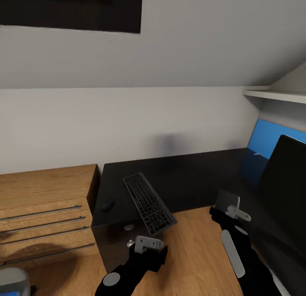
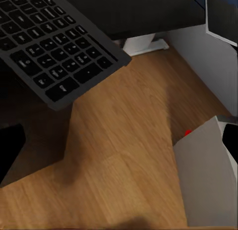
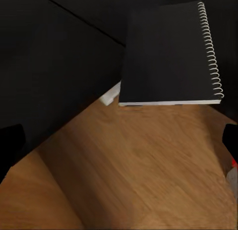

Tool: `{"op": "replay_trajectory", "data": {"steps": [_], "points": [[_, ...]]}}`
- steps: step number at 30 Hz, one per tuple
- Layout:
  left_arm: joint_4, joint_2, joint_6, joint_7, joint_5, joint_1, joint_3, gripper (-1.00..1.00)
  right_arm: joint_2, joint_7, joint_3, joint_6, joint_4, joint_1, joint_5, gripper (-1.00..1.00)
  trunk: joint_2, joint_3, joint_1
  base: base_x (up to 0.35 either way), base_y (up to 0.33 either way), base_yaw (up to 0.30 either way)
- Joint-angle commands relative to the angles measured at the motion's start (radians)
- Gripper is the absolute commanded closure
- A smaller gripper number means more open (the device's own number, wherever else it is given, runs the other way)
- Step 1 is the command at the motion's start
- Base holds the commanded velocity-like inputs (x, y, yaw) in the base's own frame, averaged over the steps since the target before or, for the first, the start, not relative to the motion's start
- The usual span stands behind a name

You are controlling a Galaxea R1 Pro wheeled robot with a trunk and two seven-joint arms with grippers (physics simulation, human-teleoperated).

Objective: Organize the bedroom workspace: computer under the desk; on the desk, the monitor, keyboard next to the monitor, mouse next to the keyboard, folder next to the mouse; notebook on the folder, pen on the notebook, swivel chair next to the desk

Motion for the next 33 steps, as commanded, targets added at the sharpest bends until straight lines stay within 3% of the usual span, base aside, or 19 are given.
{"op": "replay_trajectory", "data": {"steps": [1, 7, 8, 15, 33], "points": [[-0.001, 0.001, 0.000, 0.010, 0.010, -0.001, 0.000, -1.00, 0.000, -0.006, 0.001, 0.003, -0.002, -0.001, -0.008, -1.00, -0.001, -0.001, 0.000, -0.286, 0.211, 0.000], [0.000, 0.001, 0.001, 0.010, 0.011, -0.001, 0.025, -1.00, 0.000, -0.006, 0.000, 0.003, -0.002, -0.001, -0.008, -1.00, -0.001, -0.001, 0.000, -0.269, 0.173, 0.000], [0.000, 0.000, 0.002, 0.010, 0.013, -0.001, 0.076, -1.00, -0.001, -0.006, -0.001, 0.002, 0.000, -0.001, -0.005, -1.00, -0.001, -0.001, 0.000, -0.030, 0.015, 0.000], [-0.001, -0.003, 0.002, 0.009, 0.013, -0.001, 0.136, -1.00, -0.002, -0.004, -0.001, -0.004, 0.009, -0.001, -0.001, -1.00, -0.043, -0.020, 0.023, -0.012, 0.006, 0.000], [0.001, -0.007, 0.003, 0.010, 0.013, -0.001, 0.155, -1.00, -0.003, -0.003, -0.001, -0.028, 0.041, -0.001, -0.002, -1.00, -0.169, -0.076, 0.092, -0.001, 0.000, 0.000]]}}
